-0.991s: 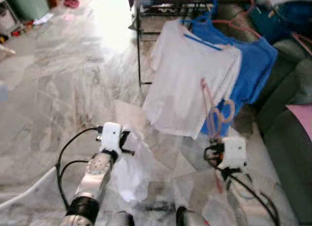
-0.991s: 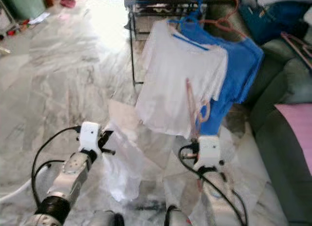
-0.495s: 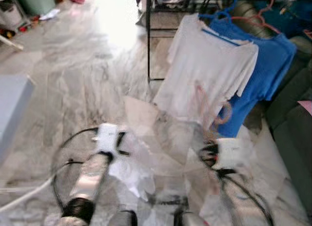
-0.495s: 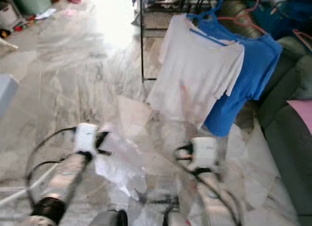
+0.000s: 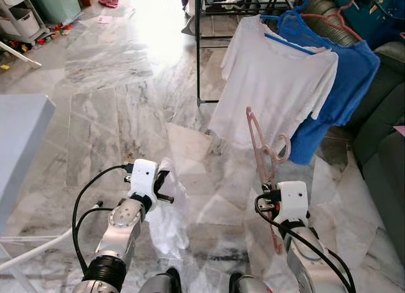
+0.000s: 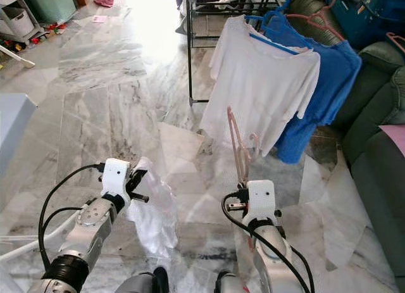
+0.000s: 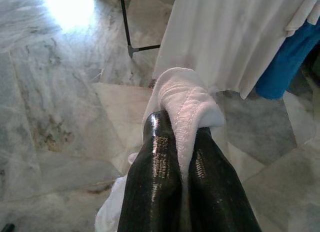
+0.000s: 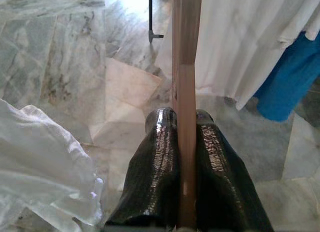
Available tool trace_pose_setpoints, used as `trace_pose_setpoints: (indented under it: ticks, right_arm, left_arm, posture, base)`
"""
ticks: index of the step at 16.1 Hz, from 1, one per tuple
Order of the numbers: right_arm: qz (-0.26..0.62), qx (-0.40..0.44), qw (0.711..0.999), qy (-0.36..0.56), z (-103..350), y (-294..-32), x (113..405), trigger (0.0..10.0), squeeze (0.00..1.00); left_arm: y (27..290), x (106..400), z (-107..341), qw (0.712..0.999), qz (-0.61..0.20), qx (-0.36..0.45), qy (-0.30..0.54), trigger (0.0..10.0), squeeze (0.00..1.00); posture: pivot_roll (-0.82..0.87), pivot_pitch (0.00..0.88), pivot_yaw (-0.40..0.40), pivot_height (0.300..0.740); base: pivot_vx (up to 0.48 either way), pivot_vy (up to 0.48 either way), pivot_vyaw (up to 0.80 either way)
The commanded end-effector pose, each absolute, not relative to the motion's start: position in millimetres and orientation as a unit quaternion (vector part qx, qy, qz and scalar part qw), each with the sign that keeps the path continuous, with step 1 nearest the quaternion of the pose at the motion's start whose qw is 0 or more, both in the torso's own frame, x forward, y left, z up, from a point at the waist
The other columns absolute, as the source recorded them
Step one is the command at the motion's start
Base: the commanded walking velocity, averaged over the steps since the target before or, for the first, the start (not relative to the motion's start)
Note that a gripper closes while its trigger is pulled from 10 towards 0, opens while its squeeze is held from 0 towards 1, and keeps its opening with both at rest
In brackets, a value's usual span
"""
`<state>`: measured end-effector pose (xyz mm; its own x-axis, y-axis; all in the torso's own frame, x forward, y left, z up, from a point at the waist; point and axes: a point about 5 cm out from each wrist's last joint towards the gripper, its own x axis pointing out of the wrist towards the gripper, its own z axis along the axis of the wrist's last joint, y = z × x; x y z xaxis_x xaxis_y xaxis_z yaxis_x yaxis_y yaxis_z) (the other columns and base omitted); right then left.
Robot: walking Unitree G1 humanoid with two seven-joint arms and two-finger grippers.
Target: Hang hanger
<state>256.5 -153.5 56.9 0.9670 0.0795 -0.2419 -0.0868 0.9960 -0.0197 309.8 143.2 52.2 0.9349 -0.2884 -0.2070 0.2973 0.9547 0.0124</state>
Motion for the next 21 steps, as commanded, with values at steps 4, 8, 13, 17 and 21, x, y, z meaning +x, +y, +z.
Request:
trace_pose_setpoints:
  ticks: [4, 8, 13, 17, 21]
  right_arm:
    - [0.054, -0.016, 0.990, 0.132, 54, -151, 252, 10.0, 0.00]
    - [0.095, -0.040, 0.983, 0.149, 48, -155, 247, 10.0, 0.00]
    - [0.177, -0.051, 0.965, 0.185, 44, -163, 238, 10.0, 0.00]
    - [0.280, -0.019, 0.940, 0.196, 49, -162, 222, 10.0, 0.00]
    - [0.369, -0.006, 0.906, 0.205, 55, -155, 211, 10.0, 0.00]
  left_arm:
    - [140, 317, 67, 0.983, -0.175, 0.023, 0.060, 10.0, 0.00]
    - [125, 334, 94, 0.970, -0.233, 0.063, 0.001, 10.0, 0.00]
    - [117, 347, 131, 0.931, -0.313, 0.167, -0.083, 10.0, 0.00]
    - [121, 348, 148, 0.881, -0.348, 0.285, -0.148, 10.0, 0.00]
    - [122, 344, 146, 0.848, -0.372, 0.338, -0.166, 10.0, 0.00]
  posture:
    - [-0.09, 0.218, 0.030, 0.740]
    - [-0.09, 0.228, 0.034, 0.740]
    - [-0.10, 0.230, 0.052, 0.740]
    - [-0.10, 0.227, 0.064, 0.740]
    - [-0.09, 0.226, 0.068, 0.740]
  base:
    - [0.000, 0.000, 0.00]
    - [0.000, 0.000, 0.00]
    - [0.000, 0.000, 0.00]
    - [0.000, 0.000, 0.00]
    - [0.000, 0.000, 0.00]
